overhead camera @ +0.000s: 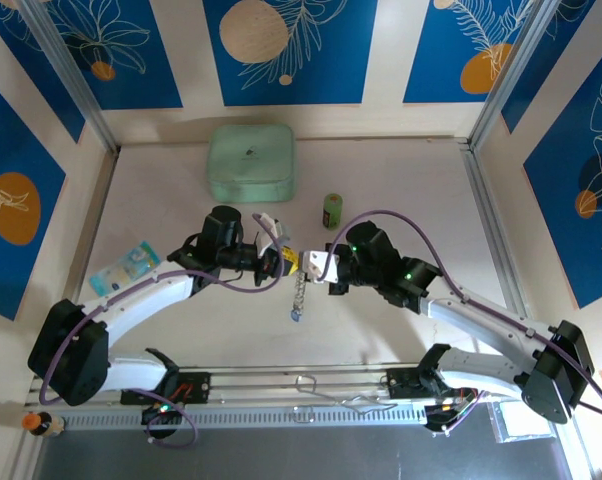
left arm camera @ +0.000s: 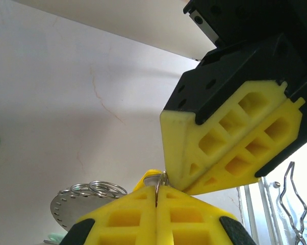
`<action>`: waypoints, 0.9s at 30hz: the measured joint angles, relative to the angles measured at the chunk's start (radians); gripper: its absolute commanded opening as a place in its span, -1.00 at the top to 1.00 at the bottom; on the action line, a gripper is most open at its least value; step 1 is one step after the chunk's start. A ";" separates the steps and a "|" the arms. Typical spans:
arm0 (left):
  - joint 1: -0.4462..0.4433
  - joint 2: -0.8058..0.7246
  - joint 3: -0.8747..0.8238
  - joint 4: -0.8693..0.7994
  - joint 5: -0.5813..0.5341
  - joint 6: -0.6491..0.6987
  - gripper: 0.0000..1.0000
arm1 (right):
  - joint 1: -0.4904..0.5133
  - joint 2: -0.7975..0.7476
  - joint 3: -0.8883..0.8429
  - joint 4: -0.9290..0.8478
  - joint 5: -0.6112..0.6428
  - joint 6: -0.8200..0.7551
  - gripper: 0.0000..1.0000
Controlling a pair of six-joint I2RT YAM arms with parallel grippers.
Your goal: Put the keys on the keyring
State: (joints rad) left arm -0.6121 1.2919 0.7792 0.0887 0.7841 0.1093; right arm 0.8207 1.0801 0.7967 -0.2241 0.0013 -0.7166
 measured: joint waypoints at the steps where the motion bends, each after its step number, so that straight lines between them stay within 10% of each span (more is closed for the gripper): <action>1: 0.000 0.000 -0.002 0.006 0.000 0.001 1.00 | 0.002 0.000 0.000 0.000 0.000 0.003 0.36; 12: 0.000 -0.104 -0.200 0.266 -0.003 0.137 1.00 | -0.189 -0.147 -0.077 0.063 -0.276 0.280 0.32; 27: 0.000 -0.112 -0.273 0.556 0.091 0.169 1.00 | -0.129 -0.093 -0.176 0.277 -0.358 0.467 0.51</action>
State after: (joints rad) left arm -0.6125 1.1801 0.5064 0.6445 0.8749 0.2787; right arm 0.6918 0.9874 0.6205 0.0525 -0.3565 -0.2497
